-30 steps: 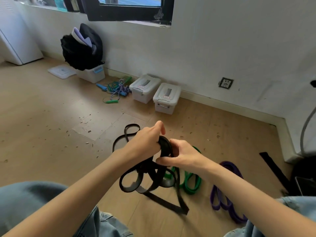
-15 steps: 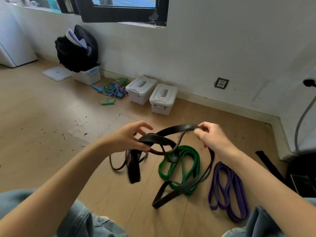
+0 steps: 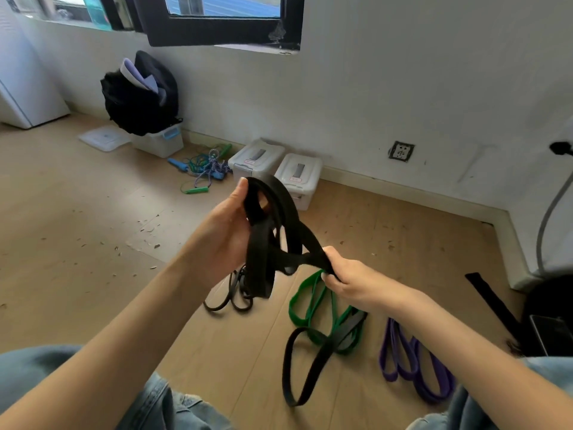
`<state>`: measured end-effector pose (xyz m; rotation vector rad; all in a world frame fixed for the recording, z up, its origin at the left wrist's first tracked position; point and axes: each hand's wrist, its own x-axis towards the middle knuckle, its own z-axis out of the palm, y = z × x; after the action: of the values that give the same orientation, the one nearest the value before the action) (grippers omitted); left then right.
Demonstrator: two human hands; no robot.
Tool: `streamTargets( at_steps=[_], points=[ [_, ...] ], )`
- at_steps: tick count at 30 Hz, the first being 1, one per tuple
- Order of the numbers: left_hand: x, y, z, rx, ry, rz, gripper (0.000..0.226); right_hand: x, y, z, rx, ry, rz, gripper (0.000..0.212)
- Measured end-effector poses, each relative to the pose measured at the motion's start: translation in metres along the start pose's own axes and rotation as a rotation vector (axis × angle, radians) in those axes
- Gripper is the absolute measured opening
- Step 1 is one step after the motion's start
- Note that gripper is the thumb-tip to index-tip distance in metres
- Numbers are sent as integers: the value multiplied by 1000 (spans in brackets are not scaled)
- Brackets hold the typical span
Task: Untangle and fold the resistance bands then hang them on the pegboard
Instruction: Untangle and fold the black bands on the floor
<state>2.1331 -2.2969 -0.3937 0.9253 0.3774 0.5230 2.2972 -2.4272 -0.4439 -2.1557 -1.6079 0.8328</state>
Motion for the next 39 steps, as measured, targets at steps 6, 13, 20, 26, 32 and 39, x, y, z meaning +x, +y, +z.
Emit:
streamTargets(
  at_steps=[6, 13, 20, 26, 32, 39],
  points=[
    [2, 13, -12, 54, -87, 130, 33, 1, -7, 10, -89, -206, 8, 45],
    [-6, 9, -38, 583, 39, -142, 15, -16, 3, -39, 755, 19, -144, 34],
    [-7, 7, -14, 356, -136, -91, 25, -12, -3, -24, 210, -41, -229, 45],
    [4, 21, -25, -36, -39, 54, 24, -12, 8, 0, 123, -155, -51, 42],
    [7, -9, -60, 435, 426, -378, 18, -12, 4, -33, 252, 335, -53, 32],
    [-12, -16, -66, 1566, 206, -757, 52, -14, -23, -39, 310, 480, -200, 46]
  ],
)
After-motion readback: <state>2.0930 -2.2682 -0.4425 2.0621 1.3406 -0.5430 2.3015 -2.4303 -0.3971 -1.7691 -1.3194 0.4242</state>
